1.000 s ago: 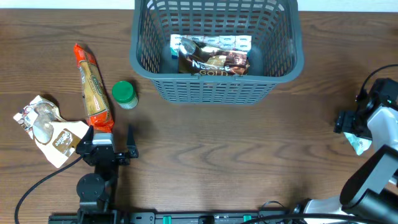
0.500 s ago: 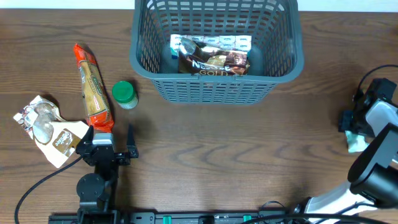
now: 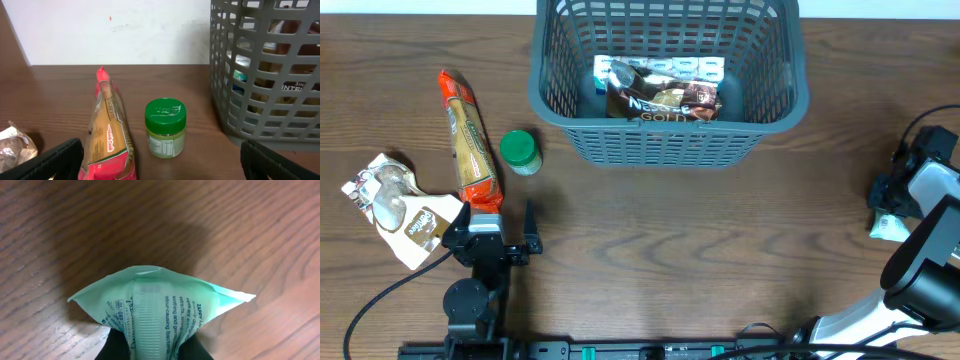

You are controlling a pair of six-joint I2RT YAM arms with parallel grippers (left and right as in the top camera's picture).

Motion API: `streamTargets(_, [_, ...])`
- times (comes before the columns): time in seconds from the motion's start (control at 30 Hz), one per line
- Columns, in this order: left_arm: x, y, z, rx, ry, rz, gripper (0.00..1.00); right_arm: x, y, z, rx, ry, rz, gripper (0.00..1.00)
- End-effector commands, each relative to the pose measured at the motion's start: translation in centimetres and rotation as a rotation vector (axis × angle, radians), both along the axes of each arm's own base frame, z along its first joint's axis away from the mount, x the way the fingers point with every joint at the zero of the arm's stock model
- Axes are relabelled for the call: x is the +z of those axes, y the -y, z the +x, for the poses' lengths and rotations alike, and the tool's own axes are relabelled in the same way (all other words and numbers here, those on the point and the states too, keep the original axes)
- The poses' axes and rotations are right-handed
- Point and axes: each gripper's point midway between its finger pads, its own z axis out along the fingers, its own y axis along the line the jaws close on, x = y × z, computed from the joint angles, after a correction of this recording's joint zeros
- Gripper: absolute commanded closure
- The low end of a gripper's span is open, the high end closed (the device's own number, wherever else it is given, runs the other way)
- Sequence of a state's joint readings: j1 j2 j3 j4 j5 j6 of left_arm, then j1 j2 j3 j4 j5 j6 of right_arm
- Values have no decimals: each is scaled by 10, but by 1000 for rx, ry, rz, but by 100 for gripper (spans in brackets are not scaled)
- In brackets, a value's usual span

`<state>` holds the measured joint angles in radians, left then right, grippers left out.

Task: Pack container
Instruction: 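Lift the green wrapper with the right gripper and drop it into basket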

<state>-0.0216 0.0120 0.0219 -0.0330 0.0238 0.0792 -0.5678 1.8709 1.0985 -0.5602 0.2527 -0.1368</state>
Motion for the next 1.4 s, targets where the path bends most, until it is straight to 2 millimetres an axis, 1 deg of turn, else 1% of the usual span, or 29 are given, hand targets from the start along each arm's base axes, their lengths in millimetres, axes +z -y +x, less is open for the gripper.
streamTargets(0.0, [-18, -2, -1, 11, -54, 5, 1, -30, -34, -5, -76, 16, 193, 99])
streamTargets(0.07, [-18, -2, -1, 11, -54, 5, 2, -23, -38, 8, -76, 68, 227, 99])
streamTargets(0.13, [-18, -2, -1, 11, -54, 5, 1, -11, -40, 24, -60, 126, 252, 99])
streamTargets(0.2, [-18, -2, -1, 11, -54, 5, 1, 10, -44, 39, -35, 175, 273, 99])
streamTargets(0.27, [-18, -2, -1, 11, -54, 5, 2, 36, -43, 51, -17, 217, 260, 99])
streamTargets(0.3, [-18, -2, -1, 11, -54, 5, 1, 55, -41, 59, -9, 250, 242, 99])
streamTargets(0.33, [-18, -2, -1, 11, -54, 5, 2, 78, -38, 68, 2, 290, 220, 99])
streamTargets(0.37, [-18, -2, -1, 11, -54, 5, 1, 89, -37, 71, 8, 308, 209, 99])
streamTargets(0.43, [-18, -2, -1, 11, -54, 5, 1, 127, -37, 80, 28, 371, 181, 99])
streamTargets(0.47, [-18, -2, -1, 11, -55, 5, 1, 148, -37, 84, 40, 404, 170, 99])
streamTargets(0.5, [-18, -2, -1, 11, -54, 5, 2, 179, -40, 88, 53, 456, 157, 99])
streamTargets(0.53, [-18, -2, -1, 11, -54, 5, 2, 193, -42, 89, 55, 481, 151, 99])
streamTargets(0.57, [-18, -2, -1, 11, -54, 5, 2, 216, -46, 91, 69, 524, 149, 99])
streamTargets(0.63, [-18, -2, -1, 11, -54, 5, 1, 256, -59, 96, 118, 611, 153, 99])
streamTargets(0.67, [-18, -2, -1, 11, -54, 5, 2, 279, -69, 99, 156, 668, 158, 99])
streamTargets(0.73, [-18, -2, -1, 11, -54, 5, 2, 314, -91, 102, 231, 756, 175, 99])
streamTargets(0.77, [-18, -2, -1, 11, -54, 5, 1, 335, -107, 104, 295, 806, 184, 99])
streamTargets(0.87, [-18, -2, -1, 11, -54, 5, 2, 386, -157, 106, 475, 924, 195, 99])
streamTargets(0.93, [-18, -2, -1, 11, -54, 5, 1, 411, -187, 106, 564, 983, 197, 99])
streamTargets(1.0, [-18, -2, -1, 11, -54, 5, 1, 431, -220, 105, 673, 1031, 195, 99])
streamTargets(1.03, [-18, -2, -1, 11, -54, 5, 1, 439, -240, 105, 731, 1053, 202, 99])
streamTargets(1.1, [-18, -2, -1, 11, -54, 5, 1, 449, -277, 105, 828, 1085, 232, 99])
streamTargets(1.13, [-18, -2, -1, 11, -54, 5, 1, 450, -290, 105, 859, 1092, 243, 99])
streamTargets(1.17, [-18, -2, -1, 11, -54, 5, 1, 450, -306, 107, 890, 1091, 250, 99])
streamTargets(1.27, [-18, -2, -1, 11, -54, 5, 1, 441, -333, 115, 915, 1067, 221, 99])
streamTargets(1.37, [-18, -2, -1, 11, -54, 5, 2, 421, -358, 127, 965, 1009, 181, 99])
